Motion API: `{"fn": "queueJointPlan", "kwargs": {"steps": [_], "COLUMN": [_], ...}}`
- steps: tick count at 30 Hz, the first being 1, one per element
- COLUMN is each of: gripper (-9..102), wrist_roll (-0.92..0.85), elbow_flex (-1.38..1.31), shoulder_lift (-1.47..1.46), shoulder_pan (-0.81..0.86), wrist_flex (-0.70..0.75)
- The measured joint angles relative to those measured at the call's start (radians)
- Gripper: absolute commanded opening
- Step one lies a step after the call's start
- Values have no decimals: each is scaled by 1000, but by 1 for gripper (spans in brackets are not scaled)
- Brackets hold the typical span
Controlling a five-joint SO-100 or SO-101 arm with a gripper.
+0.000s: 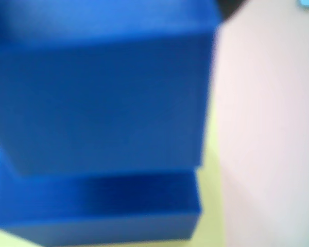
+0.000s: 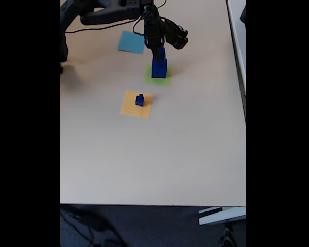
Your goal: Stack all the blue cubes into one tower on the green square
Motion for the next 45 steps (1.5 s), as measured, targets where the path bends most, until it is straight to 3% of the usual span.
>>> {"fn": "queueJointPlan", "kwargs": {"steps": [45], "gripper": [0], "wrist_roll": [-86], "elbow_flex": [44], "shoulder_lift": [-2], "shoulder_pan": [25], "wrist_flex": [-31]}}
